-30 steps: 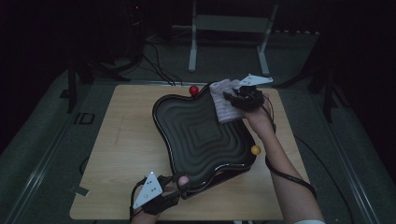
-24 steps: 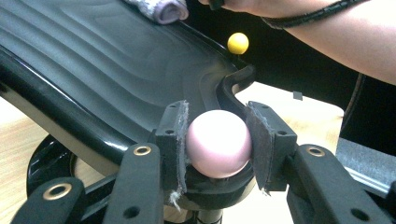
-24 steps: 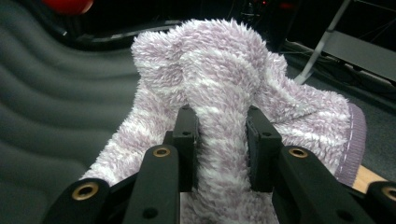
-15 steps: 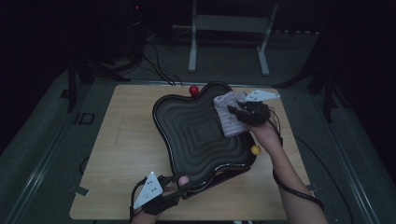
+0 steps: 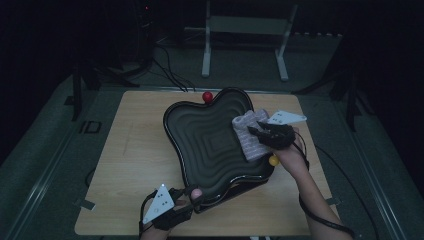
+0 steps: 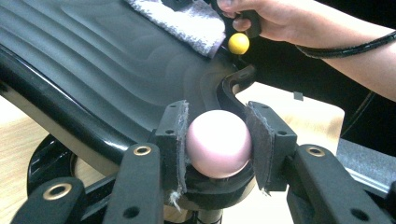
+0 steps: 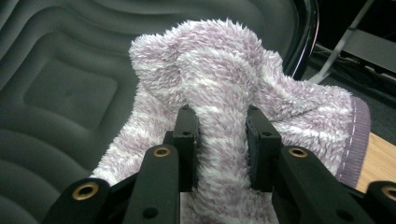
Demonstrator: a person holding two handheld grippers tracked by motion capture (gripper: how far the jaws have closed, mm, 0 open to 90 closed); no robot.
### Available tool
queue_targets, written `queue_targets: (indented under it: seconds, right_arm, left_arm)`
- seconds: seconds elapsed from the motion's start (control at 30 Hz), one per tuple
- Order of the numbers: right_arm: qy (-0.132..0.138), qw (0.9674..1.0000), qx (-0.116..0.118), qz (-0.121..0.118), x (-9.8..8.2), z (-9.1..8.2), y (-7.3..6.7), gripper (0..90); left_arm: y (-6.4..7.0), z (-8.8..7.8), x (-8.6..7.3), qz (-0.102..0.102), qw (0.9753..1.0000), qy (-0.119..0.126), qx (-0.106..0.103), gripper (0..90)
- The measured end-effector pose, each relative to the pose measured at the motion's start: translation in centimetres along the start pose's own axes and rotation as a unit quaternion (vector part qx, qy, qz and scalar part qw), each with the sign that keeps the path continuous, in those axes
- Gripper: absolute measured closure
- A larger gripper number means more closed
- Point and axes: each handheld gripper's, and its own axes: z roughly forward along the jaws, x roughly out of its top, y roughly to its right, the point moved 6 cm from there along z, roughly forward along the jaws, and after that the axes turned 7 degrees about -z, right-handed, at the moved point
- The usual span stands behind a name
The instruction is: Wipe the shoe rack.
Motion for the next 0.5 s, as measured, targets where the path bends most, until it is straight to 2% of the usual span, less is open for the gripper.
queue_targets:
  seconds: [0.5]
  right_arm:
    - [0.007,0.9999,0.007,-0.003,-1.8,-1.1,-0.8,70.2]
  left_arm:
    - [0.1,0.0,0.0,0.0,1.0,0.001,0.002,60.5]
